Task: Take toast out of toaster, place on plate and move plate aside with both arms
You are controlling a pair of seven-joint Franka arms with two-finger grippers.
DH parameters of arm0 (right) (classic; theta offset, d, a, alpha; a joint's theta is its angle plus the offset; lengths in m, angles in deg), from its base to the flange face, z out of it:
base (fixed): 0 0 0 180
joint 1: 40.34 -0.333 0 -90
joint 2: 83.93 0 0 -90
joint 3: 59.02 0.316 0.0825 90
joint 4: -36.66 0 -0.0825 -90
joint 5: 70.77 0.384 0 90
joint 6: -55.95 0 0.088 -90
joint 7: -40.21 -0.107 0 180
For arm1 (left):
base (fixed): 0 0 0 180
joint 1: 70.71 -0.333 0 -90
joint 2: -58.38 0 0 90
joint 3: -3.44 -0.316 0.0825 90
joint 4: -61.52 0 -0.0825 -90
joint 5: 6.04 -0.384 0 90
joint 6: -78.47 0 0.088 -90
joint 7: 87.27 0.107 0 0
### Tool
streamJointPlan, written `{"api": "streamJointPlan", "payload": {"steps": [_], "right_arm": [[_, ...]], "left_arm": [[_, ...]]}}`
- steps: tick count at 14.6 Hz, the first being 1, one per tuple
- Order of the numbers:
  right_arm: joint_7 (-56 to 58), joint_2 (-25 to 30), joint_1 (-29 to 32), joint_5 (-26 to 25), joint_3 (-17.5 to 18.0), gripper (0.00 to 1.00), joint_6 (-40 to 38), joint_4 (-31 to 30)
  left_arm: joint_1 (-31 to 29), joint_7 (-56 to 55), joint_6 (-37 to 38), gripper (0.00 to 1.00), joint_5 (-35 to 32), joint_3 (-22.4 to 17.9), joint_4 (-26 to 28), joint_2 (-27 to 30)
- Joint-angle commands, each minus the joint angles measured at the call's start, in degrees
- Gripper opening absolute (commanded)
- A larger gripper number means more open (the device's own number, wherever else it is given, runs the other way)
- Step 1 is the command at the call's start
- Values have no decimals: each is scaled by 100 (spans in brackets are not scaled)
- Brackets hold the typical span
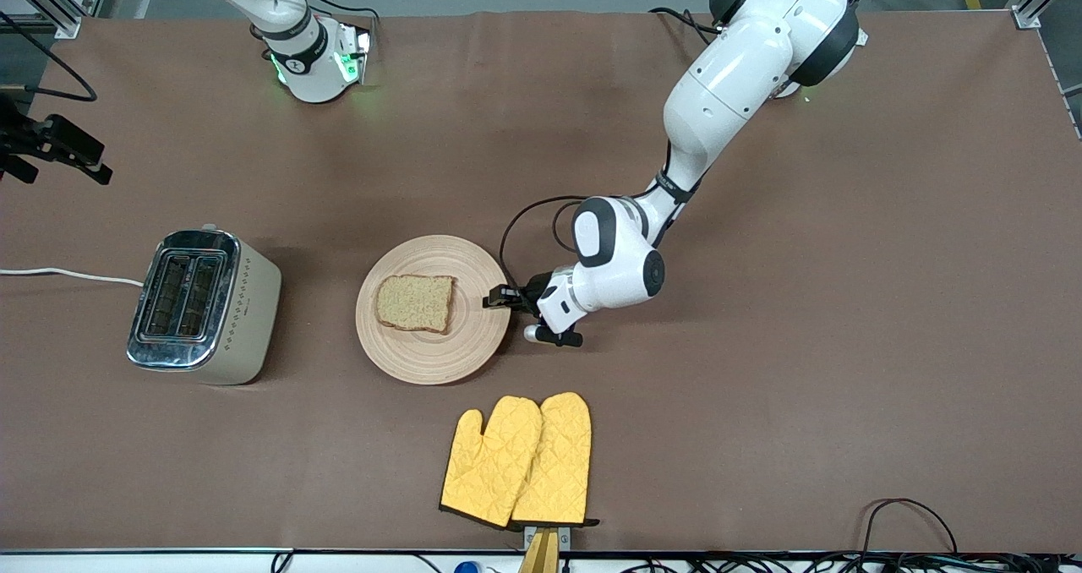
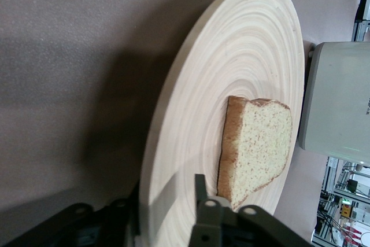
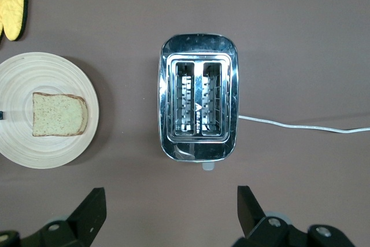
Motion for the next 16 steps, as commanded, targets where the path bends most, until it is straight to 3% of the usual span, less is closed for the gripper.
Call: {"api": "streamJointPlan", "payload": {"steps": [1,3,7,16], "right_arm": [[1,-124,42,-112,76,100,-116,261],[36,-228,68,-148,84,100,-195,453],[54,-887,121,-60,76,100,-757,1402],[-96,-897,59,-25,111,100,-916,1395]], "left_arm": [[43,176,-99,4,119,5,-130,-68],[8,351,-99,2,119,5,-112,-59],[-307,352,-12,1,40,-21,-34,274],[-1792,755,1753,1,-48,-4,440,1056]]}}
